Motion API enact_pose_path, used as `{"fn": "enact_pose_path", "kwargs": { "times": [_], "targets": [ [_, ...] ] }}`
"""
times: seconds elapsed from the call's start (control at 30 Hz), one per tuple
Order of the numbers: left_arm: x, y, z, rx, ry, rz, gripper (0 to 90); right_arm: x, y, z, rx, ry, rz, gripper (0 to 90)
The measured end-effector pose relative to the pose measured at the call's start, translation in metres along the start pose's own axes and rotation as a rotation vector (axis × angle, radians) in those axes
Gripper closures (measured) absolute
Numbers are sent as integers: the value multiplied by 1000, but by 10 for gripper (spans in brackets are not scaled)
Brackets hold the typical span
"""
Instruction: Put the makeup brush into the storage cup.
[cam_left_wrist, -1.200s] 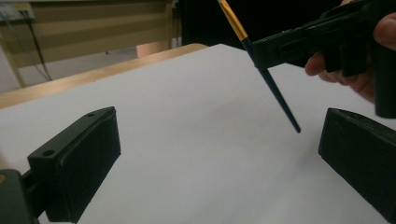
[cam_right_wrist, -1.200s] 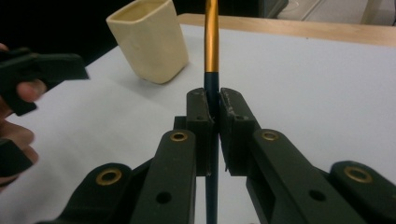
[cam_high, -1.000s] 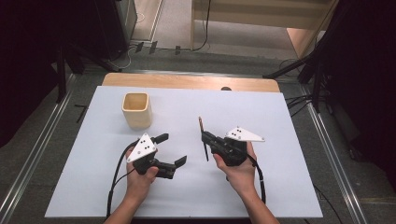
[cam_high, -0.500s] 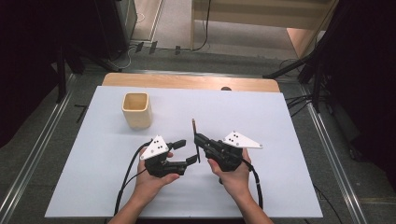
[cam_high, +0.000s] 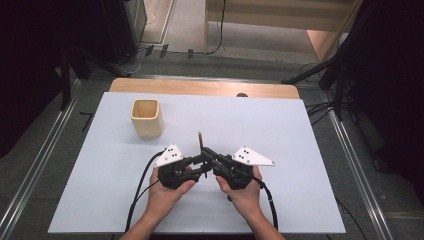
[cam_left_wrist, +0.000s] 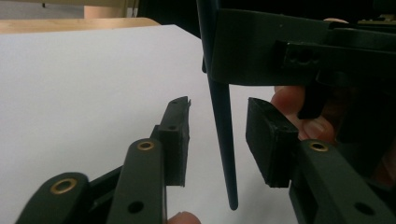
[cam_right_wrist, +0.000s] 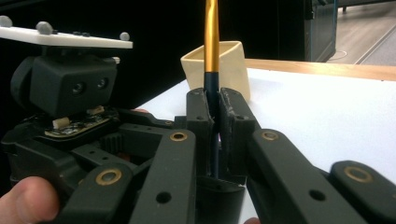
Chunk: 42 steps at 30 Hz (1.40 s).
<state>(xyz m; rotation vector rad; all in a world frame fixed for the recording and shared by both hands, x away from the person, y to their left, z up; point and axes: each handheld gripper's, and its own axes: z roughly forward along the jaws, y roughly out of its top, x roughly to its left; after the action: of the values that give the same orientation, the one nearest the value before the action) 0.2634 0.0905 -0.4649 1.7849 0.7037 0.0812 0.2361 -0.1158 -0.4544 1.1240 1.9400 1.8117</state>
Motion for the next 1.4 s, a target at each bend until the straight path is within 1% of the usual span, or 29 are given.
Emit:
{"fn": "enact_pose_path", "kwargs": {
  "times": [0.13, 0.2, 0.3, 0.37, 0.4, 0.43, 0.47, 0.5, 0.53, 0.6, 0.67, 0.73, 0.8, 0.87, 0.9, 0.93, 1.0, 1.07, 1.1, 1.13, 1.2, 1.27, 1.3, 1.33, 1.4],
  "targets": [
    [0, 0, 0, 3, -14, -8, 696, 2, -1, 0, -12, -10, -8, 844],
    [0, 0, 0, 4, -16, -12, 741, 2, -1, 0, -14, -8, -1, 844],
    [1, 1, 0, 6, -19, -32, 814, 3, -3, 1, -13, -9, -1, 844],
    [3, 2, -1, 12, -13, -44, 837, 4, -3, 1, -15, -10, 1, 842],
    [4, 2, -2, 16, -20, -46, 849, 3, -2, 1, -15, -9, 1, 841],
    [4, 2, -2, 18, -19, -41, 850, 2, -2, 0, -5, -6, 9, 820],
    [4, 2, -2, 17, -17, -32, 850, 1, -1, 0, 0, 3, 25, 776],
    [3, 2, -2, 19, -14, -29, 851, 0, -1, 0, 4, 18, 42, 693],
    [3, 3, -2, 21, -11, -22, 851, -1, 0, 0, 7, 27, 57, 638],
    [2, 2, -1, 33, 5, 1, 851, -2, 2, -1, 3, 18, 64, 603],
    [0, 0, 0, 50, 15, 23, 852, -2, 5, -2, 1, 16, 71, 609],
    [-1, -1, 2, 63, 19, 46, 852, -2, 8, -3, 13, 14, 78, 637],
    [-4, -2, 4, 72, 20, 67, 852, -1, 12, -4, 19, 23, 82, 666],
    [-7, -3, 6, 82, 12, 89, 852, 0, 14, -4, 23, 11, 86, 727],
    [-9, -4, 8, 86, 10, 99, 852, 0, 15, -4, 27, 8, 89, 775],
    [-9, -4, 8, 90, 10, 99, 851, 0, 15, -4, 36, -5, 91, 828],
    [-8, -3, 8, 92, 0, 80, 849, 0, 15, -5, 40, -36, 72, 845],
    [-8, -2, 7, 81, -13, 68, 835, -1, 14, -6, 34, -27, 81, 846],
    [-7, -1, 6, 66, -20, 52, 804, -1, 14, -6, 34, -29, 83, 847],
    [-7, 1, 4, 59, -22, 44, 764, 0, 13, -6, 36, -35, 78, 847],
    [-7, 4, 2, 46, -20, 39, 751, 2, 11, -4, 37, -31, 64, 847],
    [-7, 6, -1, 33, -19, 29, 755, 5, 9, -2, 40, -27, 45, 847],
    [-7, 7, -2, 29, -20, 27, 777, 7, 9, -1, 39, -21, 35, 847],
    [-7, 8, -2, 31, -18, 31, 814, 9, 8, -1, 39, -20, 25, 846],
    [-9, 8, -2, 34, -9, 53, 835, 11, 8, 0, 36, -29, 9, 845]
  ]
}}
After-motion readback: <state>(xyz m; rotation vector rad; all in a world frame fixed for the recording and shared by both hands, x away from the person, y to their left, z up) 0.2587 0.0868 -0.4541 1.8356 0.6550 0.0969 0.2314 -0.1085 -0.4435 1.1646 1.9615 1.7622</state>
